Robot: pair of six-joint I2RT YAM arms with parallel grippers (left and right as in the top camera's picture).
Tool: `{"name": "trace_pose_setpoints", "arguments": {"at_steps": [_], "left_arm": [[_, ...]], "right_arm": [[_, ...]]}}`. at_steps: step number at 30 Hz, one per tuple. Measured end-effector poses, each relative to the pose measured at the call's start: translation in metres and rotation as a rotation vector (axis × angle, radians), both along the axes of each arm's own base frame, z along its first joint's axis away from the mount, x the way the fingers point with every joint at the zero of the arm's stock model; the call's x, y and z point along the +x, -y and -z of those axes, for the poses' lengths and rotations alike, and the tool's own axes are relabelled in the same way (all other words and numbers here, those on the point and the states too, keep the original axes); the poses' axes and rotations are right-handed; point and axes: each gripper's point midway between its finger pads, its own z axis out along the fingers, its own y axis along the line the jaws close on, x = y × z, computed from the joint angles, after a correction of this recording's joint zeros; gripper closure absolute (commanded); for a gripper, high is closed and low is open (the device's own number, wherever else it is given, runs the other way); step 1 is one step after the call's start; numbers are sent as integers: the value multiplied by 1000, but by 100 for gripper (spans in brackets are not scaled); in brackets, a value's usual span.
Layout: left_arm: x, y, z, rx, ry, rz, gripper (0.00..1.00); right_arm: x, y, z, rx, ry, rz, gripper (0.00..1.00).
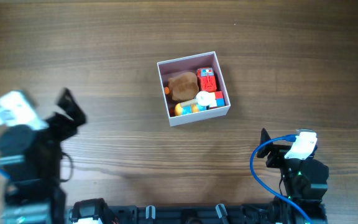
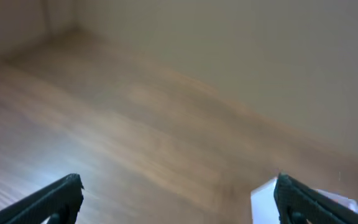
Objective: Pack container
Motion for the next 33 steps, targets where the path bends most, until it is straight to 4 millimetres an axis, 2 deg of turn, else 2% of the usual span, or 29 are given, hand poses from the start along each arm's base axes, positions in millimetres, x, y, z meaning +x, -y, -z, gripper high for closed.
{"name": "trace_pose_setpoints", "arguments": {"at_steps": [3, 5, 7, 13, 16, 21, 33], "left_arm": [[4, 15, 64, -20, -43, 68, 0], [4, 23, 93, -31, -37, 107, 0], [1, 29, 112, -38, -12, 138, 0], [-10, 38, 150, -44, 57, 182, 0], [-14, 39, 158, -41, 86, 186, 0], [-17, 39, 156, -32, 147, 188, 0], [-16, 39, 164, -32, 146, 188, 0]], "right_arm": [[0, 0, 0, 0, 0, 0, 0], [0, 0, 0, 0, 0, 0, 0], [0, 0, 0, 0, 1, 0, 0], [0, 0, 0, 0, 1, 0, 0], [0, 0, 0, 0, 2, 0, 0], [0, 0, 0, 0, 2, 0, 0], [0, 0, 0, 0, 2, 0, 0]]}}
